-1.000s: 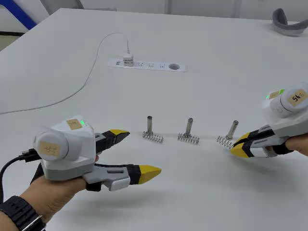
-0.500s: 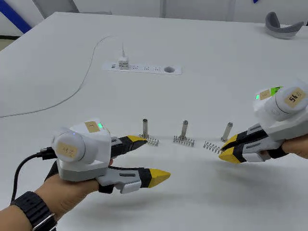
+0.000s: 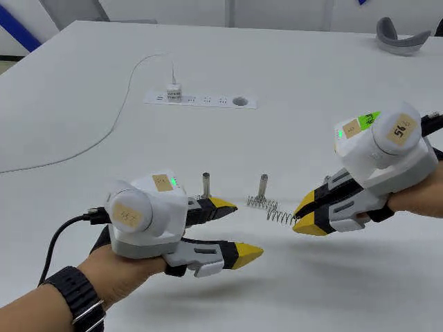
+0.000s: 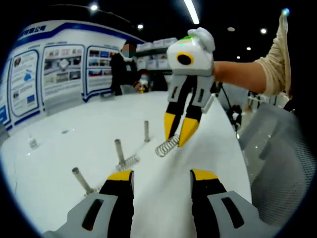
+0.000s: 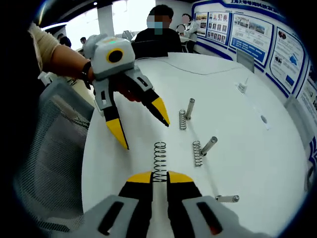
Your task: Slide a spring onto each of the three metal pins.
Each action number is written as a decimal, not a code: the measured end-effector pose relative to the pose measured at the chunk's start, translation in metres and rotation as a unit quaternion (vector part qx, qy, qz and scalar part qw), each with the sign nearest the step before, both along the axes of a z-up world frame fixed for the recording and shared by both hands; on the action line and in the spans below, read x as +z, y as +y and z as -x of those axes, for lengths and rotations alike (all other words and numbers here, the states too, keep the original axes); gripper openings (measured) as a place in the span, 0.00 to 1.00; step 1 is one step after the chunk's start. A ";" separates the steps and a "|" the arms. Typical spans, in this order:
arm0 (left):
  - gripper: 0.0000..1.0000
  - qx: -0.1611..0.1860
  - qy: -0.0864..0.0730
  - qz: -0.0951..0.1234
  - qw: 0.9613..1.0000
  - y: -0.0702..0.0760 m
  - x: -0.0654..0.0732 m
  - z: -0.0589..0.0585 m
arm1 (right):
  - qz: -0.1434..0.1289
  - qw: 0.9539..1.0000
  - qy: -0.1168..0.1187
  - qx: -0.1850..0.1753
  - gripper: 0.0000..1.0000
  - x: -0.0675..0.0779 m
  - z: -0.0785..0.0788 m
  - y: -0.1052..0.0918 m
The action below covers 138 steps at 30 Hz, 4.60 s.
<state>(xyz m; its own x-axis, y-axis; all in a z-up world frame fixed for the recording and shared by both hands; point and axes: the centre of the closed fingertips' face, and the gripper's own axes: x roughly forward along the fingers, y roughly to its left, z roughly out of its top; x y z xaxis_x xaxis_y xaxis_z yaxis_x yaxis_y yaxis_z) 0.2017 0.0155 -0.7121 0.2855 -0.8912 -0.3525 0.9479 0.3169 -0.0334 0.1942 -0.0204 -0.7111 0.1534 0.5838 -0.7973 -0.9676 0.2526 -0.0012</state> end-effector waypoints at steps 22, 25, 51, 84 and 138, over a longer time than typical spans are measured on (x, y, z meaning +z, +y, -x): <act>0.13 -0.073 -0.036 -0.006 0.997 -0.019 0.004 0.025 | 0.020 0.996 0.012 0.082 0.12 0.002 0.026 0.012; 0.12 -0.074 -0.039 -0.007 0.996 -0.018 0.004 0.026 | 0.006 0.997 0.015 0.075 0.12 0.009 0.026 0.014; 0.11 -0.068 -0.021 0.006 0.997 -0.021 0.001 0.029 | -0.036 0.997 -0.004 0.065 0.14 0.034 0.029 0.040; 0.36 -0.009 -0.018 0.005 1.000 0.005 0.000 0.011 | -0.024 0.999 -0.024 0.008 0.12 0.040 0.001 0.008; 0.63 0.115 -0.002 0.009 0.993 0.072 0.003 -0.033 | 0.072 0.986 -0.058 -0.139 0.12 0.037 -0.086 -0.084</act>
